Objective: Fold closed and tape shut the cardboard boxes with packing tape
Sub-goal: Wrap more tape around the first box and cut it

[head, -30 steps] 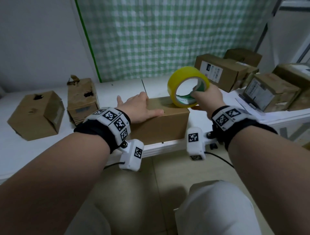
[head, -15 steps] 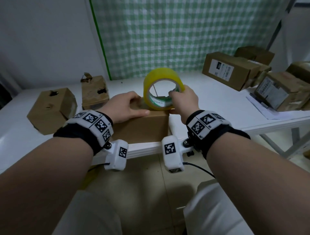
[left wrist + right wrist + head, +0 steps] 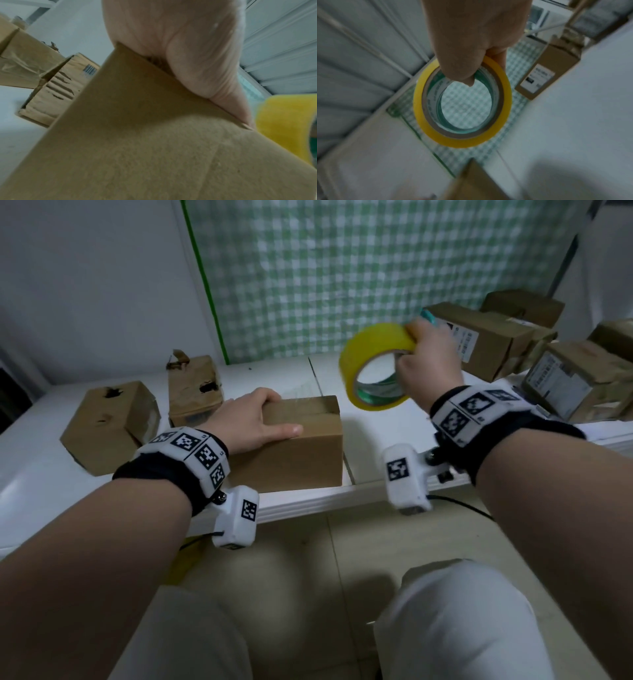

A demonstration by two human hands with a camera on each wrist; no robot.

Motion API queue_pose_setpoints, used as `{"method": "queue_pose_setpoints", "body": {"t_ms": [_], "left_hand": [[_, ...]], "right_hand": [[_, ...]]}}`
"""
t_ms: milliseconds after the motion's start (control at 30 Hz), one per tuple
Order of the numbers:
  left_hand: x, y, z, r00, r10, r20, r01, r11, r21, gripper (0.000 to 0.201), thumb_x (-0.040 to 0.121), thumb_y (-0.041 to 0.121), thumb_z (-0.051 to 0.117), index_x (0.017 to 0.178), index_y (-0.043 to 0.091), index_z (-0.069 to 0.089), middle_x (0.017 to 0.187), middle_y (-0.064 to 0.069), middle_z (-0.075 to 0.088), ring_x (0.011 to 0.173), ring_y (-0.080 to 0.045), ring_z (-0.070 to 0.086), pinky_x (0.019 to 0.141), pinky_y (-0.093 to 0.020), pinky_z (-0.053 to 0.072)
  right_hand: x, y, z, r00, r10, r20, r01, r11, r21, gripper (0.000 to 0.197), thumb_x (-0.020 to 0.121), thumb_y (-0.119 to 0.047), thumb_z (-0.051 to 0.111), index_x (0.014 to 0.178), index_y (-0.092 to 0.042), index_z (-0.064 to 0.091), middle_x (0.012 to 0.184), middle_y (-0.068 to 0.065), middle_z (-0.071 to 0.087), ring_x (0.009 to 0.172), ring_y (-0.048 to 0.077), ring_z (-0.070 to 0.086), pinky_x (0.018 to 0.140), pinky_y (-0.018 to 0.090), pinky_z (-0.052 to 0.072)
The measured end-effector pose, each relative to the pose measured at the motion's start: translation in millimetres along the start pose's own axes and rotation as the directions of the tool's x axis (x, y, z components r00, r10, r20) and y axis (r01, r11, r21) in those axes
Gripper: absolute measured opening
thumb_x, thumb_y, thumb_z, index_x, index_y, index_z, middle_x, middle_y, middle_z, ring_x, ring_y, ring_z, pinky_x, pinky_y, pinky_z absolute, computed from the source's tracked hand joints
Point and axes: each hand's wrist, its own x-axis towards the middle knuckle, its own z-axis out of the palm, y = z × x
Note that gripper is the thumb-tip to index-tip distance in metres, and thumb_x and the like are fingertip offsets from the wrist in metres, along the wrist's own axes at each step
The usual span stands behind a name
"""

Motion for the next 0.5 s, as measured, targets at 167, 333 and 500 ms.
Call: {"method": "queue_pose_setpoints", "body": {"t_ms": [167, 333, 500], "left_hand": [[3.4, 0.4, -1.2, 0.999, 0.001, 0.048, -0.006, 0.994, 0.108, 0.105, 0.061, 0.084, 0.045, 0.142, 0.019, 0.033, 0.137, -0.004, 0.047, 0.119, -0.023, 0.049, 0.101, -0.038, 0.039], [3.7, 2.9, -0.4, 0.993, -0.027, 0.117, -0.009, 0.957, 0.291, 0.112, 0.067, 0.089, 0.028, 0.151, 0.016, 0.012, 0.157, -0.005, 0.019, 0.142, -0.024, 0.022, 0.115, -0.041, 0.017], [2.4, 4.0, 0.7, 0.99, -0.042, 0.133, -0.003, 0.947, 0.322, 0.112, 0.066, 0.085, 0.023, 0.152, 0.015, 0.005, 0.159, -0.004, 0.011, 0.145, -0.023, 0.014, 0.117, -0.044, 0.012]], "right_hand": [[-11.0, 23.5, 2.9, 0.999, 0.037, 0.04, -0.033, 0.996, -0.084, 0.016, 0.083, -0.004, 0.042, 0.095, -0.007, 0.052, 0.103, 0.018, 0.048, 0.08, 0.027, 0.039, 0.068, 0.031, 0.028], [-16.7, 36.1, 13.3, 0.995, 0.087, 0.058, -0.084, 0.995, -0.058, 0.018, 0.086, -0.005, 0.042, 0.1, -0.004, 0.053, 0.102, 0.016, 0.044, 0.082, 0.028, 0.04, 0.07, 0.031, 0.029], [-25.0, 49.1, 25.6, 0.992, 0.104, 0.078, -0.099, 0.993, -0.059, 0.018, 0.086, -0.003, 0.043, 0.101, -0.003, 0.053, 0.105, 0.02, 0.047, 0.08, 0.026, 0.036, 0.069, 0.03, 0.027]]}}
